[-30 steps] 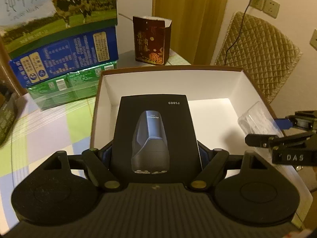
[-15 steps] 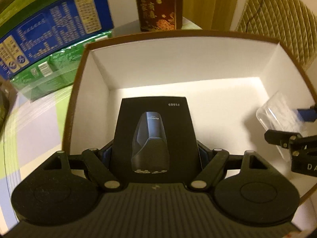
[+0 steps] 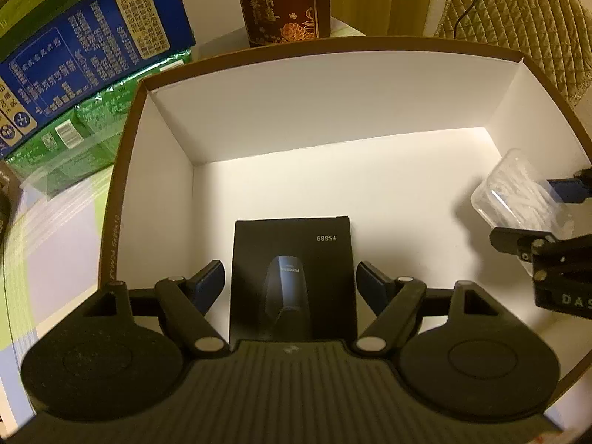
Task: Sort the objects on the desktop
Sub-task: 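Lower the black box with the left tool while the right tool lowers the floss case into the box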
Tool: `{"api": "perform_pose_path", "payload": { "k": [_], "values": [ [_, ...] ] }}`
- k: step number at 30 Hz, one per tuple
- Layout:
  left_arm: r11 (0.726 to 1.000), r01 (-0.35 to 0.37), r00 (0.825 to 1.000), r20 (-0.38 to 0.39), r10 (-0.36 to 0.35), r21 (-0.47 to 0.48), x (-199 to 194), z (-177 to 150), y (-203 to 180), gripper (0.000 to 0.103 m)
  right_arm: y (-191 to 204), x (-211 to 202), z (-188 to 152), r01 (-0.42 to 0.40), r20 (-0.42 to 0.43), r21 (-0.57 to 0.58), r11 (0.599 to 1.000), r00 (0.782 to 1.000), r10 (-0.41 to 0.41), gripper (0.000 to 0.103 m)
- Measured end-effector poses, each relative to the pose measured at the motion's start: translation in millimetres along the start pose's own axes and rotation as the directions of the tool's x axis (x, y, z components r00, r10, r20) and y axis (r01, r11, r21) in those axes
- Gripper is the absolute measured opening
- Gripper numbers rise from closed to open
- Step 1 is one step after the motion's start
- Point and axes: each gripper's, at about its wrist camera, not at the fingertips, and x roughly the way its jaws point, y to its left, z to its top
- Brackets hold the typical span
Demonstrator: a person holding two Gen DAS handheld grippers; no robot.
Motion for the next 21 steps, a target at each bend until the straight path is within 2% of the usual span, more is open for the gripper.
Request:
{"api": "perform_pose_path", "payload": {
  "k": [4,6,8,10,14,18,21],
  "values": [
    [1.000,0.003,1.000,0.005,-0.003,0.006,-1.3,2.7,0.2,0.078,1.7,2.2,0.1,0.015,0.025,-0.046,0.999,1.000,-0.014,0.056],
    [1.000,0.004,1.000,0.009,-0.004,0.015,-3.2,1.9,-0.2,0.080,2.6,-0.2,-0.4,0.002,0.037,-0.059,0.998,0.999,0.000,0.061],
    [1.000,-0.002,1.000,0.017,0.002,0.031,-6.0,0.9,-2.0,0.083,3.2,-5.8,-2.1,-0.029,0.062,-0.067,0.997,0.998,0.034,0.080],
    [0.999,-0.015,0.999,0.031,0.014,0.044,-10.3,-0.4,-3.1,0.088,4.3,-12.4,-4.6,-0.037,0.084,-0.074,0.997,0.996,0.044,0.086],
    [0.999,-0.010,0.999,0.047,0.008,0.045,-21.7,-2.1,-1.7,0.090,4.3,-25.3,-10.4,-0.064,0.107,-0.064,0.996,0.992,0.071,0.093],
    [0.999,-0.012,0.998,0.061,0.010,0.036,-35.6,-5.7,-0.6,0.096,3.3,-35.7,-16.8,-0.082,0.123,-0.035,0.996,0.989,0.086,0.097],
    [1.000,-0.006,0.998,0.066,0.004,0.026,-47.0,-10.0,0.0,0.096,5.4,-44.0,-20.7,-0.090,0.128,-0.017,0.996,0.988,0.091,0.098]
  ]
}}
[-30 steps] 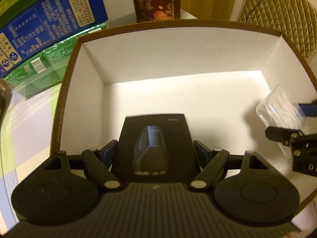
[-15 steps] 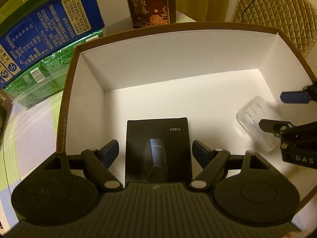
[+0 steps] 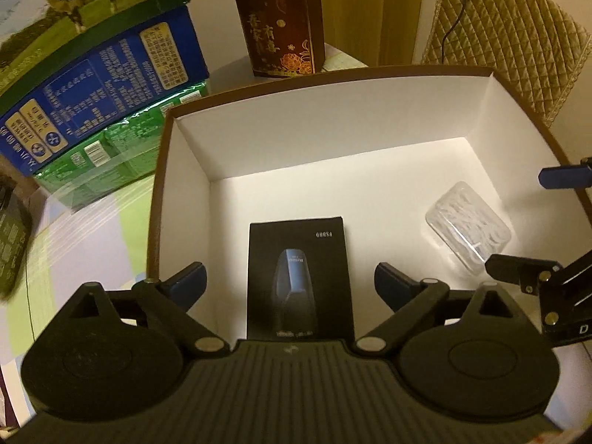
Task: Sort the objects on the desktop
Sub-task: 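Lower the black box with the left tool while the right tool lowers the floss case into the box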
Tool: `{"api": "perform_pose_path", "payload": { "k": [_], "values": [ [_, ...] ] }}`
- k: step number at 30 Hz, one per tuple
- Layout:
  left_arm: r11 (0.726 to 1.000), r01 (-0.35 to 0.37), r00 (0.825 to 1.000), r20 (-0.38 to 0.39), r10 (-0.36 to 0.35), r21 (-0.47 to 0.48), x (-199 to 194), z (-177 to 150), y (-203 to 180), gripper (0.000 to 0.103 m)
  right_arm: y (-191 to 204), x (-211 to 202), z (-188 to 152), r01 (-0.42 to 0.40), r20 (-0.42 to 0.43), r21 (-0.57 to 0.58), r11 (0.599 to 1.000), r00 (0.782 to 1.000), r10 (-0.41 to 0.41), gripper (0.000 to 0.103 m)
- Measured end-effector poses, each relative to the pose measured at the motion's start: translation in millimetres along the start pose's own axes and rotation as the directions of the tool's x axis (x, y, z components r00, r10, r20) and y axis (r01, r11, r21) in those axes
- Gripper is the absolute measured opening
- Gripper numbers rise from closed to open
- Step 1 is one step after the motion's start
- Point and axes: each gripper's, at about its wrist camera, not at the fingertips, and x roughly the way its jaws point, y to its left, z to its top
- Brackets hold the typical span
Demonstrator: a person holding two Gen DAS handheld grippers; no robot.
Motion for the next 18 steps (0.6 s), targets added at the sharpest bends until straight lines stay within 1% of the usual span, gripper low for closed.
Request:
{"api": "perform_pose_path", "payload": {
  "k": [5,10,18],
  "values": [
    [1.000,0.007,1.000,0.013,-0.007,-0.002,-20.2,-7.5,-2.0,0.099,0.7,-15.1,-5.2,-0.002,0.020,0.035,0.999,1.000,0.002,0.099],
    [1.000,0.019,1.000,0.019,-0.018,-0.022,-38.5,-16.3,-3.4,0.099,1.5,-30.3,-10.0,-0.001,0.035,0.069,0.998,0.999,-0.002,0.100],
    [0.999,0.004,0.999,0.043,-0.003,-0.036,-67.1,-32.4,-3.9,0.099,11.6,-58.1,-19.8,-0.009,0.073,0.092,0.996,0.997,0.002,0.101]
  ]
}}
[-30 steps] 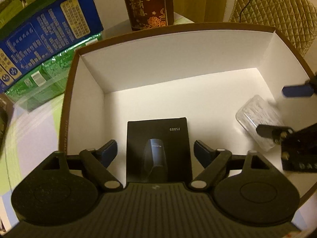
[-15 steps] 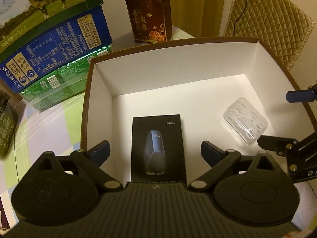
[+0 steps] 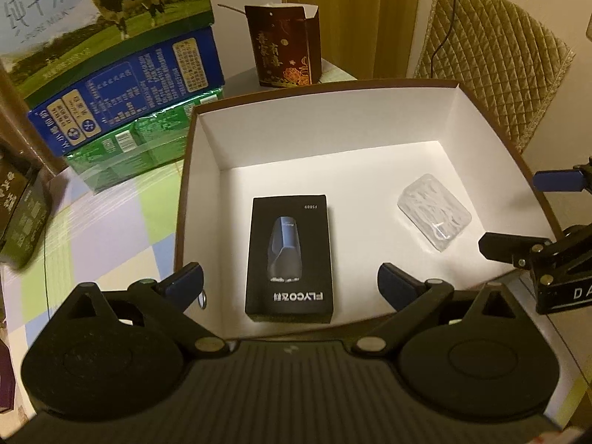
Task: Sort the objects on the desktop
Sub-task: 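Lower the black box with the left tool while the right tool lowers the floss case into the box, then withdraw both tools from the brown box back toward the item pile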
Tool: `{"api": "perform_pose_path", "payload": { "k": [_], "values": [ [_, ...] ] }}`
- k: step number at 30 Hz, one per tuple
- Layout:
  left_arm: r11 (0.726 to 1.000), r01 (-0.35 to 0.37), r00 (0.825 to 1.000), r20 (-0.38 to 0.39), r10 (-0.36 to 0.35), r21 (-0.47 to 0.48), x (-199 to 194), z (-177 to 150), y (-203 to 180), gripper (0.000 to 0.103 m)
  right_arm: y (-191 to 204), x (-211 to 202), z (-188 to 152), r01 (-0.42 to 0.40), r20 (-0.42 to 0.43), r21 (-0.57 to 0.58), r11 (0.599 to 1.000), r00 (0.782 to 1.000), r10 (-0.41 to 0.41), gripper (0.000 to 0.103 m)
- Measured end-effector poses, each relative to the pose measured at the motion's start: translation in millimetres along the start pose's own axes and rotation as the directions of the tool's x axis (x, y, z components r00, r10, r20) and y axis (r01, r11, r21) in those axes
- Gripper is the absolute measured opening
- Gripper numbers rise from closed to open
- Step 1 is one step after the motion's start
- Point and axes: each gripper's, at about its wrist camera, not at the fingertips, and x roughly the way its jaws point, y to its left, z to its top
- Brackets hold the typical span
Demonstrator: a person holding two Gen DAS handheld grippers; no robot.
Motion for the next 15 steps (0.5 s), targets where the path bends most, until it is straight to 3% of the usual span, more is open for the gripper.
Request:
{"api": "perform_pose_path", "payload": {
  "k": [15],
  "values": [
    [1.000,0.007,0.999,0.044,-0.006,-0.025,-55.1,-36.9,5.3,0.099,27.4,-47.7,-20.0,-0.011,0.053,0.014,1.000,0.999,0.010,0.101]
  ]
}}
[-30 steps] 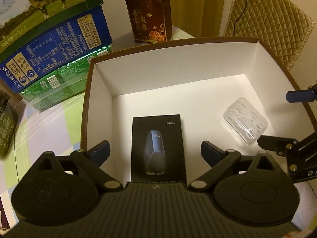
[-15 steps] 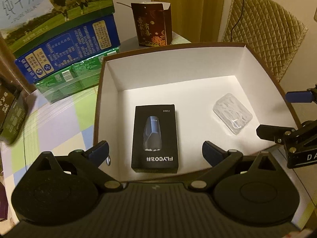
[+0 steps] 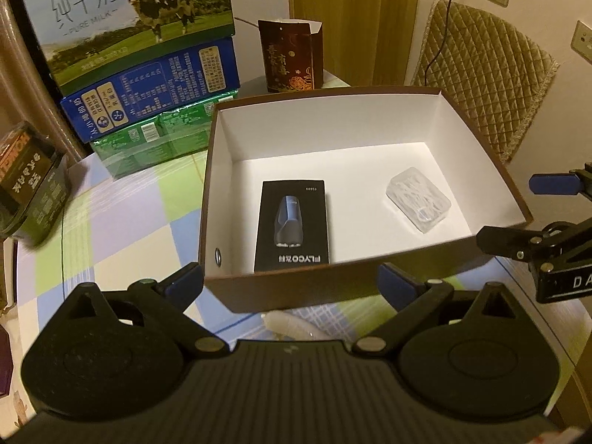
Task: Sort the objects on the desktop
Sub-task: 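Withdraw both tools from the brown box back toward the item pile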
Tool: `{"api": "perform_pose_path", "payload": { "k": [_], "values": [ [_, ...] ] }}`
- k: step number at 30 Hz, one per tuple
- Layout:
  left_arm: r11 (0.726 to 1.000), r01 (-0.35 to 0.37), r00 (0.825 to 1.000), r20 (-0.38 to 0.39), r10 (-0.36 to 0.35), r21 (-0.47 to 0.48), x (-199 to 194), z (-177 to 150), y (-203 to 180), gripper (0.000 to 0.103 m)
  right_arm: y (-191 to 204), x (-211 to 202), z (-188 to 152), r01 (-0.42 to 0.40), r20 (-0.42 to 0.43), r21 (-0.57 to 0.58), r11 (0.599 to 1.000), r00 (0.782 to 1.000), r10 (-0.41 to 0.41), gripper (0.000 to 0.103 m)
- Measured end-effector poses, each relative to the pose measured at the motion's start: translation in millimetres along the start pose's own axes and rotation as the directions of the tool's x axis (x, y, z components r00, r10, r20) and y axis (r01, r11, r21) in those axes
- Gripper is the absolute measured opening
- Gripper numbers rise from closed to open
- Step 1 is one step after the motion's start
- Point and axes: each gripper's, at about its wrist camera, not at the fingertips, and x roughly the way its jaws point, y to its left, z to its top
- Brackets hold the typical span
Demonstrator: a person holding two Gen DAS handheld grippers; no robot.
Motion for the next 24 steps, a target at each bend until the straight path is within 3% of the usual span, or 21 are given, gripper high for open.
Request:
{"api": "perform_pose_path", "payload": {
  "k": [15,24],
  "values": [
    [0.999,0.029,0.999,0.038,-0.029,-0.024,-52.9,-49.5,12.0,0.099,28.0,-46.6,-37.8,0.004,0.029,0.011,1.000,1.000,-0.005,0.101],
    [0.999,0.028,1.000,0.002,-0.028,-0.044,-68.0,-97.9,32.7,0.099,38.3,-55.0,-73.1,-0.009,-0.005,0.015,1.000,1.000,0.009,0.101]
  ]
}}
